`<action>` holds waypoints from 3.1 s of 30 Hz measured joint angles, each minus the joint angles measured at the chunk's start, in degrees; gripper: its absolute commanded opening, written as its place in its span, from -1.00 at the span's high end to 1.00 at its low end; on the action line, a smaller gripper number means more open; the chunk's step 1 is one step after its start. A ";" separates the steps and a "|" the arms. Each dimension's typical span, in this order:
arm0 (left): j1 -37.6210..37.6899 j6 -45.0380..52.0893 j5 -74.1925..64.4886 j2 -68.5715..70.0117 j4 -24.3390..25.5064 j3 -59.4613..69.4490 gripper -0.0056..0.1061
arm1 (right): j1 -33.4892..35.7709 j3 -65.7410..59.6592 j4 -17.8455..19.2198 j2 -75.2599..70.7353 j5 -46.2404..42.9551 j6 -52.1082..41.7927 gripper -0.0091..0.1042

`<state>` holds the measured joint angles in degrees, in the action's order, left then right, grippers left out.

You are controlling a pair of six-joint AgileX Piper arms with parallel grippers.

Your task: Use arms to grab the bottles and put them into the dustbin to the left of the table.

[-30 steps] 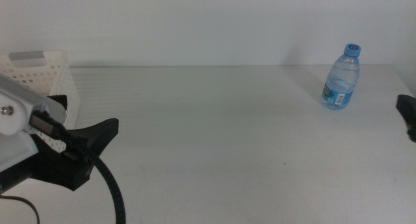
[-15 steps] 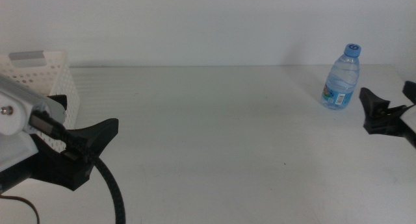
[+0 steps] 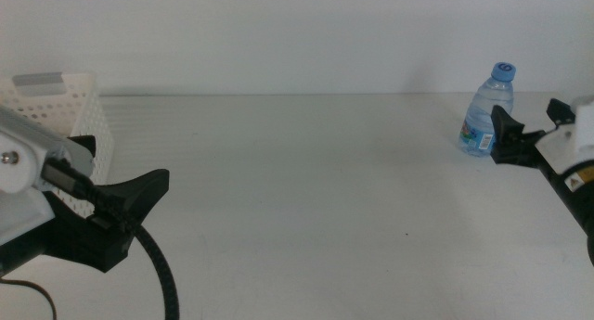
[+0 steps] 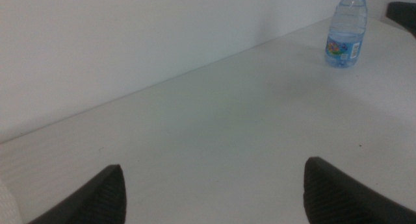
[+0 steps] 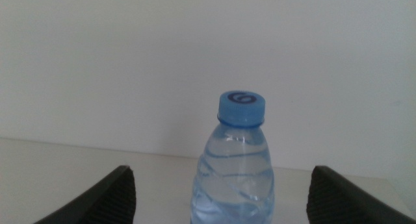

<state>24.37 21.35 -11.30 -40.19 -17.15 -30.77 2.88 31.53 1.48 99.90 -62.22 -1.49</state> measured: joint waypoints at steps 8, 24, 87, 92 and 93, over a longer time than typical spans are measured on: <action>0.00 0.00 0.00 0.00 0.00 0.00 -0.71 | 0.00 8.15 -0.18 6.99 3.11 -0.83 -0.73; 0.00 0.00 0.00 0.00 0.00 0.00 -0.71 | 0.00 19.87 -4.10 19.27 3.54 -1.50 -0.73; 0.00 0.00 0.00 0.00 0.00 0.00 -0.71 | 31.13 27.97 10.88 20.36 20.58 2.60 -0.30; 0.00 0.00 0.00 0.00 0.00 0.00 -0.71 | 31.13 26.04 10.75 18.31 20.64 2.66 -0.48; 0.00 0.00 0.00 0.00 0.00 0.00 -0.71 | 31.13 25.42 10.75 17.30 20.64 3.00 -0.48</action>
<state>24.37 21.35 -11.30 -40.19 -17.15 -30.77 34.00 56.95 12.23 117.20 -41.58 1.52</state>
